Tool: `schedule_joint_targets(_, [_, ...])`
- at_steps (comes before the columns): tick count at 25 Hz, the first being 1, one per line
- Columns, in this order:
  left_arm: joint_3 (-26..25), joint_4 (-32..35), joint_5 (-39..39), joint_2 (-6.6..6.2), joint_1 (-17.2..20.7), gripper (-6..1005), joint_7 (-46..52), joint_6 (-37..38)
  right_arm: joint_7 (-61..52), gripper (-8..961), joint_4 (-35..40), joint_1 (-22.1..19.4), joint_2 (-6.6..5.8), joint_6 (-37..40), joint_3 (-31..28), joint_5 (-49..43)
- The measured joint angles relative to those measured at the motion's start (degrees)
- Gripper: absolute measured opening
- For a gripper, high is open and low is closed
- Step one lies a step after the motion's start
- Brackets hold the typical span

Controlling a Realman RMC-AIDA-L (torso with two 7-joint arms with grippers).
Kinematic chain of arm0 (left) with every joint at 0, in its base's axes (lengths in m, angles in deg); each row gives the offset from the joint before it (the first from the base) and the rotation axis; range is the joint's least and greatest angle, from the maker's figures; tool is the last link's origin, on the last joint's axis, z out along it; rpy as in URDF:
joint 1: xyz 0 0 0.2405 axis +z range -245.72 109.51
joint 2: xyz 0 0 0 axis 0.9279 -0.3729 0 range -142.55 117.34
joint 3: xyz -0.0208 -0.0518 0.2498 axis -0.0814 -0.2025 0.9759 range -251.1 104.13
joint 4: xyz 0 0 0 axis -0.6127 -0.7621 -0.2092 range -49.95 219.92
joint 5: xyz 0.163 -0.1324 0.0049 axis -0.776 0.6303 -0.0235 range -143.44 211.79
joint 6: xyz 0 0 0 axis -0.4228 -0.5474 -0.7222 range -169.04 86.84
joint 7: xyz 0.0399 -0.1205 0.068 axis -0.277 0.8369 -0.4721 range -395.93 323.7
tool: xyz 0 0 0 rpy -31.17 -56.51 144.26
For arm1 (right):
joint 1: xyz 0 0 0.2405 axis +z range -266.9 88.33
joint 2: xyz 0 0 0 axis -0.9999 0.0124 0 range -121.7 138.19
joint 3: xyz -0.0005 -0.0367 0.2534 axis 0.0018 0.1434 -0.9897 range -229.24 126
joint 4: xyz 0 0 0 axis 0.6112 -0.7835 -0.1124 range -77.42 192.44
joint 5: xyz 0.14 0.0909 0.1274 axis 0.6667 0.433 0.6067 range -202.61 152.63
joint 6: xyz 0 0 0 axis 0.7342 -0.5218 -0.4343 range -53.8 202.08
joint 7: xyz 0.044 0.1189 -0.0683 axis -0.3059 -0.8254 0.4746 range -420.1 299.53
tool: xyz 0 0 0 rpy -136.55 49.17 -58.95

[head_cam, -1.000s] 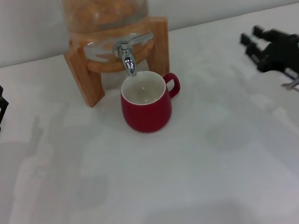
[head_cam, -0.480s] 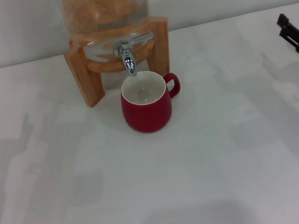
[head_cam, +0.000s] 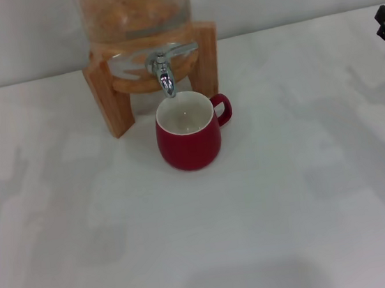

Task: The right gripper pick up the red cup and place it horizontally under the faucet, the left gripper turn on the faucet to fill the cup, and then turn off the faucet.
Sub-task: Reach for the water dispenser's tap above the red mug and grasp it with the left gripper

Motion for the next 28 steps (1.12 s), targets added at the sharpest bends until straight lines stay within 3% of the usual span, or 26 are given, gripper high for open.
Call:
schedule_joint_targets(11, [-0.78,0.80,-0.96,-0.91,-1.08,798,0.34,-0.39,-1.28,843,-0.33,0.16,0.55,-0.03,0.41,0.06])
schedule_joint_targets(19, [-5.60,1.27,-1.13,-0.75,-1.75,797,3.11,-2.21,-2.18,843,-0.48,0.52,0.93,-1.97,0.66,0.00])
schedule_joint_targets(28, [-5.74,17.62,-12.16,-4.47,0.77,797,14.57,-26.76,-2.74,843,-0.50,0.54,0.90,-3.27,0.64,-0.31])
